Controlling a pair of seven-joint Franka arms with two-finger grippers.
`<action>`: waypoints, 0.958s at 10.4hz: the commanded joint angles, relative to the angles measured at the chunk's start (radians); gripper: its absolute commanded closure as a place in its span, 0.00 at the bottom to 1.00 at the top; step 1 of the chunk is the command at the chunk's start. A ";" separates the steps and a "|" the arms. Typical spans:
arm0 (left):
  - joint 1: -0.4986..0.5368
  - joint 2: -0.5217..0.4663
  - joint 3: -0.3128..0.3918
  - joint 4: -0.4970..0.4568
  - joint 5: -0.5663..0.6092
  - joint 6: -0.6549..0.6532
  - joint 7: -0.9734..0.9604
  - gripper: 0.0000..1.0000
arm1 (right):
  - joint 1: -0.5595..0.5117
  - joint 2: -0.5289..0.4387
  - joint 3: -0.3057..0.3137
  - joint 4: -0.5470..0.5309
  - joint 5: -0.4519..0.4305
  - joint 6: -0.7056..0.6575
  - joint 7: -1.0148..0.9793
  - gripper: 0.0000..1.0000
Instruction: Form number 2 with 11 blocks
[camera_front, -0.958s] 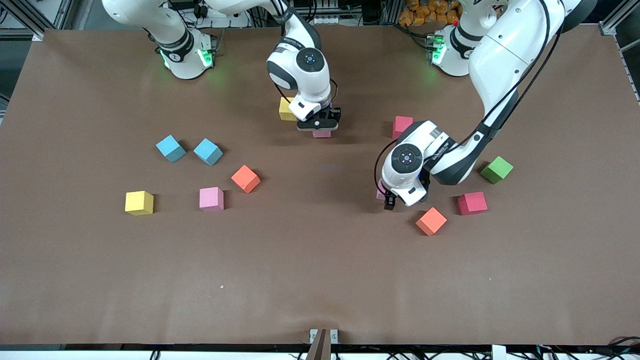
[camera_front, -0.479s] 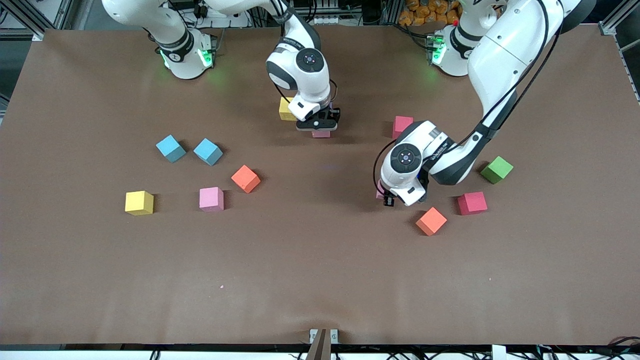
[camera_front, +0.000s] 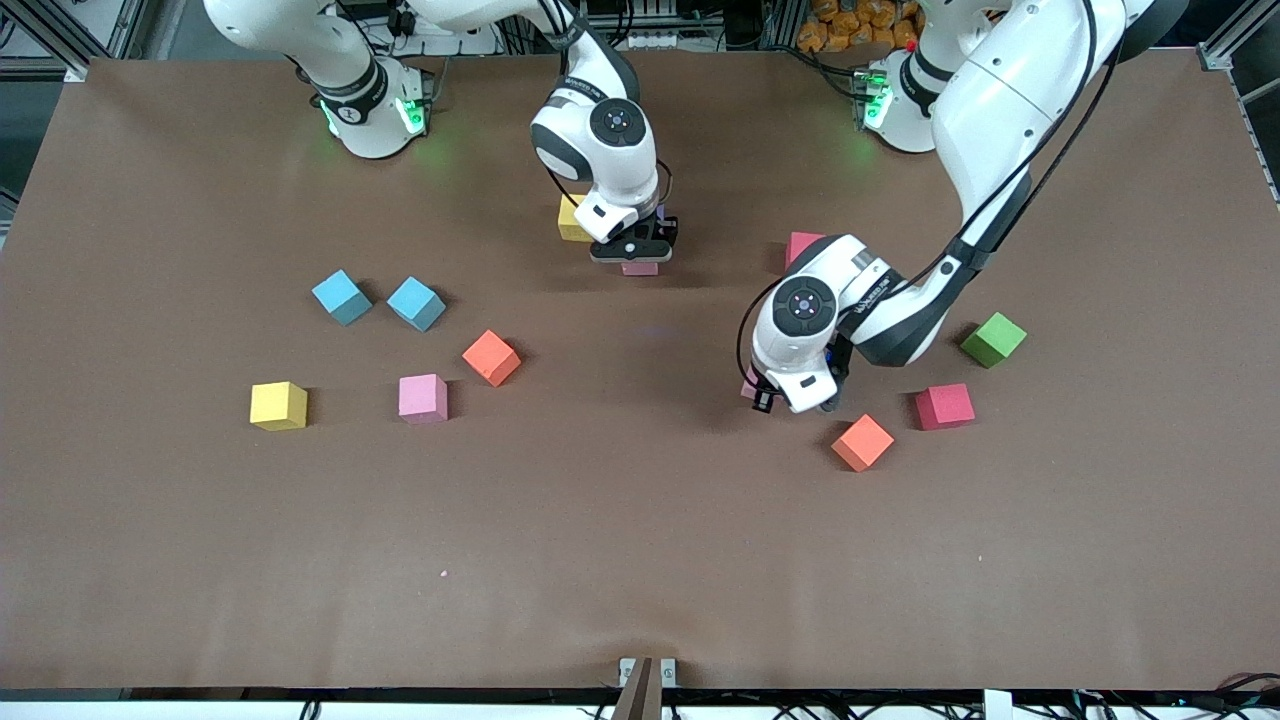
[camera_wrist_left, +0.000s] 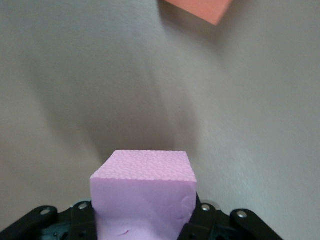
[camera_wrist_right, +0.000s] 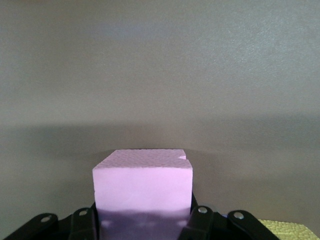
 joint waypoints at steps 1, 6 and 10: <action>-0.004 -0.021 -0.022 0.001 0.021 -0.009 0.118 0.80 | 0.011 -0.004 -0.008 -0.011 -0.013 0.017 0.032 0.48; -0.004 -0.025 -0.068 0.016 0.021 -0.010 0.430 0.78 | 0.011 0.012 -0.008 -0.011 -0.009 0.044 0.034 0.47; -0.004 -0.024 -0.080 0.030 0.020 -0.010 0.669 0.77 | 0.011 0.013 -0.006 -0.011 -0.011 0.044 0.034 0.24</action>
